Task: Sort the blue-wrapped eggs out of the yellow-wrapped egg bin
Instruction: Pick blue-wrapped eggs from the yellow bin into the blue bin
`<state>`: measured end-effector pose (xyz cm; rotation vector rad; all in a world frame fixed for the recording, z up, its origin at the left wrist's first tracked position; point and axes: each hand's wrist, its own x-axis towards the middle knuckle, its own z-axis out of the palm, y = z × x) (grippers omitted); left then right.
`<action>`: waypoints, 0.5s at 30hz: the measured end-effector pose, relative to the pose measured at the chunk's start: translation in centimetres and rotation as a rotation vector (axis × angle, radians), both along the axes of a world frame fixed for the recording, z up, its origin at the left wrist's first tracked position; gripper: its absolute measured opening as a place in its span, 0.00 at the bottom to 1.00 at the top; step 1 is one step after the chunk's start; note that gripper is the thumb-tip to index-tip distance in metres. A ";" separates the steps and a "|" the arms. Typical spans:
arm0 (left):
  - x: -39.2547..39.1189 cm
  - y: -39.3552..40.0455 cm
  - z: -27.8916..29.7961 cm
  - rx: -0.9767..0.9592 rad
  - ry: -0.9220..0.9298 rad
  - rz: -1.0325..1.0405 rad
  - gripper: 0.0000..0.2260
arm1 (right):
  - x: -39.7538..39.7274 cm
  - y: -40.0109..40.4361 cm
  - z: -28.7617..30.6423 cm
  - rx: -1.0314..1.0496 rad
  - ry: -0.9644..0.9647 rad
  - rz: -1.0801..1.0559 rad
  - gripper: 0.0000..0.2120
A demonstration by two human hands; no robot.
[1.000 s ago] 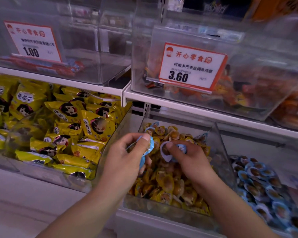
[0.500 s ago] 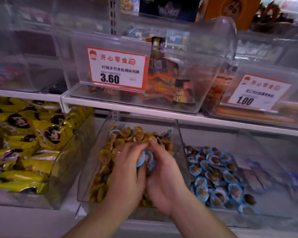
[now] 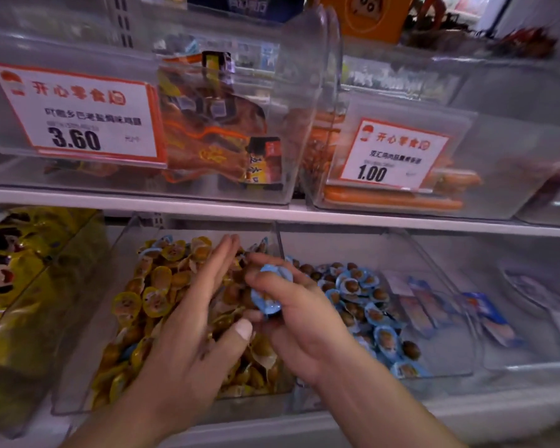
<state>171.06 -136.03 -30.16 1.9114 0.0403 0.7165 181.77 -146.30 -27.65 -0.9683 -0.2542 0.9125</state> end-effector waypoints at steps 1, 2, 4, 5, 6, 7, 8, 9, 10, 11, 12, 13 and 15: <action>-0.3 0.1 -0.5 0.054 -0.021 0.040 0.31 | 0.9 -0.4 0.2 0.010 0.004 -0.035 0.13; -0.4 0.5 -0.9 0.057 -0.006 0.088 0.29 | 1.9 -0.9 0.4 0.021 0.003 -0.076 0.12; -0.2 1.6 -1.4 0.093 0.054 0.221 0.23 | 4.6 -1.8 0.6 0.033 -0.013 -0.172 0.10; -0.2 2.2 -1.7 0.160 0.097 0.265 0.19 | 6.0 -2.2 0.6 0.017 -0.034 -0.229 0.08; 0.0 3.0 -1.9 0.235 0.149 0.298 0.17 | 7.4 -2.4 0.5 -0.029 -0.065 -0.291 0.06; 0.0 3.6 -2.1 0.299 0.207 0.316 0.16 | 8.7 -2.5 0.2 -0.108 -0.099 -0.338 0.05; -0.2 4.0 -2.4 0.358 0.270 0.329 0.16 | 9.9 -2.5 -0.2 -0.212 -0.131 -0.365 0.08; -0.5 4.4 -2.6 0.419 0.346 0.353 0.17 | 11.0 -2.4 -0.8 -0.339 -0.176 -0.356 0.12; -0.8 4.7 -2.7 0.489 0.423 0.395 0.17 | 12.0 -2.3 -1.4 -0.486 -0.250 -0.324 0.18; -1.0 5.1 -2.8 0.569 0.490 0.449 0.18 | 12.7 -2.2 -2.0 -0.626 -0.349 -0.285 0.22; -1.2 5.4 -2.9 0.625 0.551 0.490 0.20 | 13.1 -2.3 -2.5 -0.720 -0.457 -0.265 0.24; -1.3 5.8 -3.2 0.651 0.602 0.508 0.22 | 13.3 -2.3 -2.9 -0.754 -0.568 -0.287 0.22; -1.3 6.7 -3.7 0.636 0.699 0.503 0.27 | 13.3 -2.5 -3.1 -0.704 -0.721 -0.394 0.16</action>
